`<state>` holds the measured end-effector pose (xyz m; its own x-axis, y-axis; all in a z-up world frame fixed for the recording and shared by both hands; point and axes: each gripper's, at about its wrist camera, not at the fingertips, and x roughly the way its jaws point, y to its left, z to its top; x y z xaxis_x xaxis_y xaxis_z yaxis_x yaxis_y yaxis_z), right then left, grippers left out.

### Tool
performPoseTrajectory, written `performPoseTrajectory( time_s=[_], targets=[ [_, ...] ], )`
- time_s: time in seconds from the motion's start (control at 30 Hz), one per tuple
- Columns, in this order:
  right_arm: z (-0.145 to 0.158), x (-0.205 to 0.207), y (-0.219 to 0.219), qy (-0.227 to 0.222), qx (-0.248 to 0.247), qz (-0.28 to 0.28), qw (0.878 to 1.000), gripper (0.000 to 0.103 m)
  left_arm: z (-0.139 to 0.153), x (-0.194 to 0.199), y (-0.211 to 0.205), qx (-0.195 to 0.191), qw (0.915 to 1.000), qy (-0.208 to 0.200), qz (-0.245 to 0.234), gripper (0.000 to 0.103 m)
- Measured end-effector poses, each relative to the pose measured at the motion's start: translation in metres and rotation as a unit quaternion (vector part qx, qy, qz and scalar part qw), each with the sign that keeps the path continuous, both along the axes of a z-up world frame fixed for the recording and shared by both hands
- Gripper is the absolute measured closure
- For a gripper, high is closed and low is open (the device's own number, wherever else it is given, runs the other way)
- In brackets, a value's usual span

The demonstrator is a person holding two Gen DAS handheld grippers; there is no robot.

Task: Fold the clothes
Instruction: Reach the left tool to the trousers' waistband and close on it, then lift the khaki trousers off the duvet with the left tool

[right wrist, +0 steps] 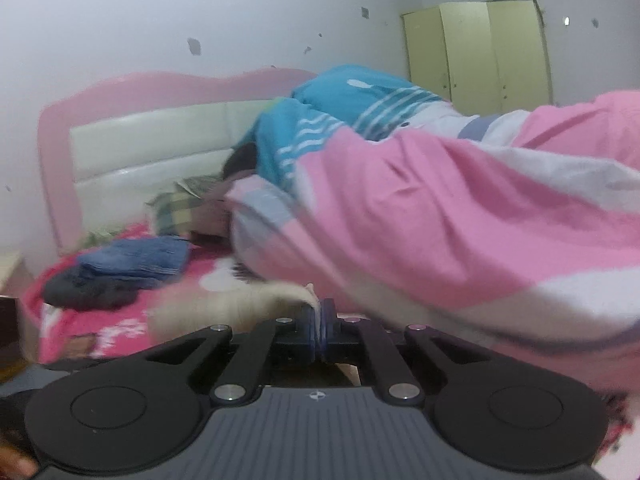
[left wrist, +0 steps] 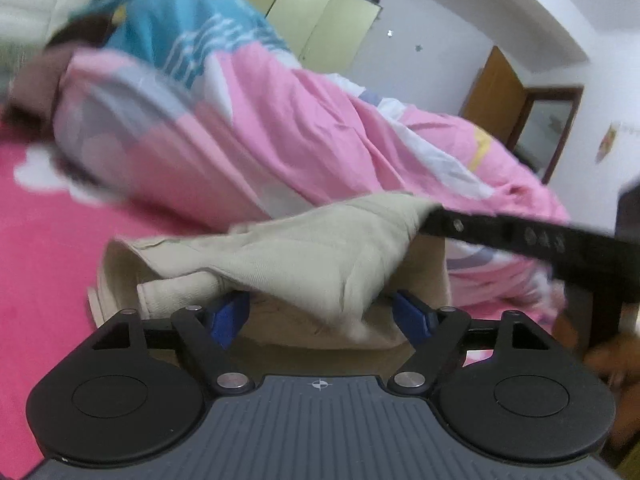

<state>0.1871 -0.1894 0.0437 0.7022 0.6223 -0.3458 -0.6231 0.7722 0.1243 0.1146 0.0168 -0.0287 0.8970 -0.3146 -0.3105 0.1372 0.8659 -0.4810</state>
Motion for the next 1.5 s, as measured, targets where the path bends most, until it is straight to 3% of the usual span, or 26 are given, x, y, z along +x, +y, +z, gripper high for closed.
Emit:
performPoseTrajectory(
  time_s=[0.2, 0.43, 0.77, 0.9, 1.03, 1.23, 1.33, 1.4, 1.5],
  targets=[
    [-0.008, -0.049, -0.010, 0.013, 0.034, -0.013, 0.999, 0.100, -0.007, -0.020, 0.009, -0.021, 0.9997, 0.009, -0.001, 0.022],
    [0.006, -0.088, -0.009, -0.015, 0.046, -0.024, 0.999, 0.100, 0.014, -0.059, -0.001, 0.008, 0.9982, -0.048, -0.036, 0.026],
    [0.056, -0.150, -0.052, -0.075, 0.117, -0.068, 0.988, 0.101, 0.045, -0.116, -0.016, 0.049, 0.9865, -0.130, -0.086, 0.016],
    [0.073, -0.182, -0.079, -0.107, 0.141, -0.097, 0.980, 0.101, 0.042, -0.140, -0.019, 0.108, 0.9806, -0.139, -0.087, 0.016],
    [0.086, -0.210, -0.109, -0.129, 0.168, -0.120, 0.970, 0.102, 0.031, -0.155, -0.026, 0.177, 0.9735, -0.130, -0.062, 0.007],
    [0.098, -0.244, -0.135, -0.153, 0.195, -0.138, 0.959, 0.102, 0.000, -0.148, -0.051, 0.274, 0.9553, -0.102, -0.044, 0.004],
    [0.101, -0.259, -0.142, -0.165, 0.205, -0.142, 0.954, 0.102, -0.021, -0.134, -0.066, 0.303, 0.9485, -0.069, -0.060, 0.007],
    [0.103, -0.269, -0.148, -0.172, 0.211, -0.145, 0.951, 0.102, -0.029, -0.130, -0.073, 0.302, 0.9482, -0.061, -0.075, 0.015],
    [0.105, -0.281, -0.158, -0.179, 0.223, -0.152, 0.946, 0.102, -0.031, -0.123, -0.083, 0.294, 0.9499, -0.056, -0.091, 0.045]
  ],
)
